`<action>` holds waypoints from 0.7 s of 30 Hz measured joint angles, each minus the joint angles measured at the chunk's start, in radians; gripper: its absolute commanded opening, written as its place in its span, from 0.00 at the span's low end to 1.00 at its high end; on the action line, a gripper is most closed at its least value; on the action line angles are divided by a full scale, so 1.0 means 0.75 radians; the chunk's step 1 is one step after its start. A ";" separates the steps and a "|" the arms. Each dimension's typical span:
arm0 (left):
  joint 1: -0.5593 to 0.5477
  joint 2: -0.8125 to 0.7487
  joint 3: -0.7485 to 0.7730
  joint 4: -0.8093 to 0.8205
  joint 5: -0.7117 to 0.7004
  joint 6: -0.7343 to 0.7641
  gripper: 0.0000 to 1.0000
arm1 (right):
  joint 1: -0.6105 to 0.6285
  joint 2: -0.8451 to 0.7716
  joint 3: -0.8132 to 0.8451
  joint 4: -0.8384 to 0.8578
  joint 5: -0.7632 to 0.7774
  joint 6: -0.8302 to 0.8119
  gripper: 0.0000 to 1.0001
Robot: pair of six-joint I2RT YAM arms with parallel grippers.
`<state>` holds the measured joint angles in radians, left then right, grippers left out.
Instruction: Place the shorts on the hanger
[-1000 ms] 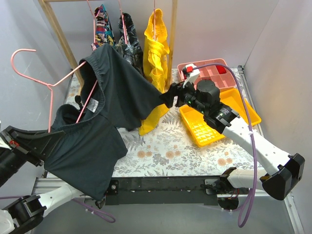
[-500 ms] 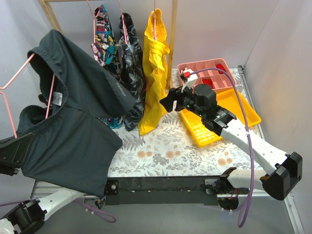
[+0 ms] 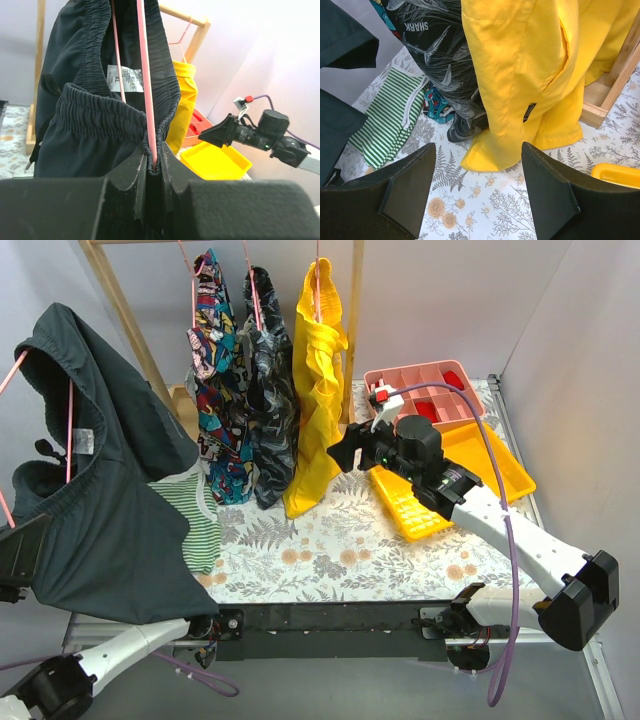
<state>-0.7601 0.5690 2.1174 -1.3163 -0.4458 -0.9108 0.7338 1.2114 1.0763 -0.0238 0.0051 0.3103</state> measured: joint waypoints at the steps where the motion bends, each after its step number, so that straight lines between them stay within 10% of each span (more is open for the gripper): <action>1: 0.000 -0.004 -0.008 -0.001 -0.013 0.002 0.00 | 0.000 0.000 -0.003 0.001 0.000 0.000 0.76; 21: -0.078 0.272 -0.560 0.174 -0.620 0.117 0.00 | 0.020 -0.042 -0.019 -0.052 -0.047 -0.003 0.74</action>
<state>-0.8188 0.7727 1.6974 -1.1854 -0.9104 -0.8230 0.7486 1.1797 1.0618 -0.0631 -0.0299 0.3080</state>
